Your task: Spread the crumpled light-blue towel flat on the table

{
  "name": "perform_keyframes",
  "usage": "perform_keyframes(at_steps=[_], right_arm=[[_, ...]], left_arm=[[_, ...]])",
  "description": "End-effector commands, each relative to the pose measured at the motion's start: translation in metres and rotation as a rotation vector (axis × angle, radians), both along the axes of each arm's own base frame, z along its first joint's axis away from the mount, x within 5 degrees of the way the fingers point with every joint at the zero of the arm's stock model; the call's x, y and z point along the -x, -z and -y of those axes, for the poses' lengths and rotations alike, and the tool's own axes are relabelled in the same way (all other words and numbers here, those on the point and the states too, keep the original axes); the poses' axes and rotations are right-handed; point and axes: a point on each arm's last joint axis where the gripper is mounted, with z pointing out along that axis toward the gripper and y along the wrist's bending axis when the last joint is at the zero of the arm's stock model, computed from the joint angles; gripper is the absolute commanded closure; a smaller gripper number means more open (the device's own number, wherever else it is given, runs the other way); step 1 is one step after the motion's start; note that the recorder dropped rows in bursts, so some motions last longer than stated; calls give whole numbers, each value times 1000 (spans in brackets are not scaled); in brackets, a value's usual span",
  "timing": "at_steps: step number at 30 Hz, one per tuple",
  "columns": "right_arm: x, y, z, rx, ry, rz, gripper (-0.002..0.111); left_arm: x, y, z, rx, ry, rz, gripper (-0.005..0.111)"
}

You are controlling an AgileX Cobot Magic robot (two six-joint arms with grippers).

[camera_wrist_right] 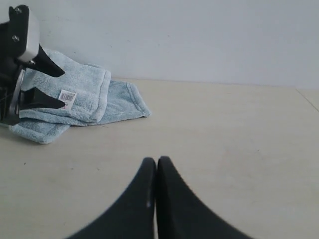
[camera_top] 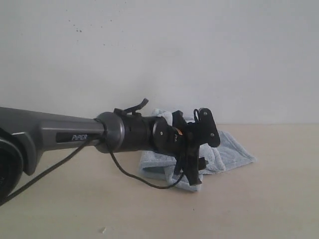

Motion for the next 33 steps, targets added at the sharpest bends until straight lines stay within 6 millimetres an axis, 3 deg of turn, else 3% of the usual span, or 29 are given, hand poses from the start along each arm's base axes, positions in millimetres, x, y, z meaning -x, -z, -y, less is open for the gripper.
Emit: perform_keyframes(at_steps=[1, 8, 13, 17, 21, 23, 26, 29, 33], right_arm=[[0, -2, 0, 0, 1, 19, 109], [0, -2, 0, 0, 1, 19, 109], [0, -2, 0, 0, 1, 19, 109], [0, -2, 0, 0, 1, 19, 109], [0, -2, 0, 0, 1, 19, 109], [0, -2, 0, 0, 1, 19, 109], [0, -2, 0, 0, 1, 19, 109], [0, -2, 0, 0, 1, 19, 109], [0, -2, 0, 0, 1, 19, 109]], left_arm=[[0, 1, 6, 21, -3, 28, 48], [11, -26, 6, 181, -129, -198, 48], [46, -55, -6, -31, 82, -415, 49], [53, -71, -31, -138, 118, -528, 65], [33, -78, -67, -167, 46, -544, 93], [13, -78, -86, -122, -26, -495, 103], [-18, -73, -109, -74, -86, -357, 103], [-34, -59, -120, -130, 5, -234, 100], [-39, -31, -119, -216, 110, -188, 78]])
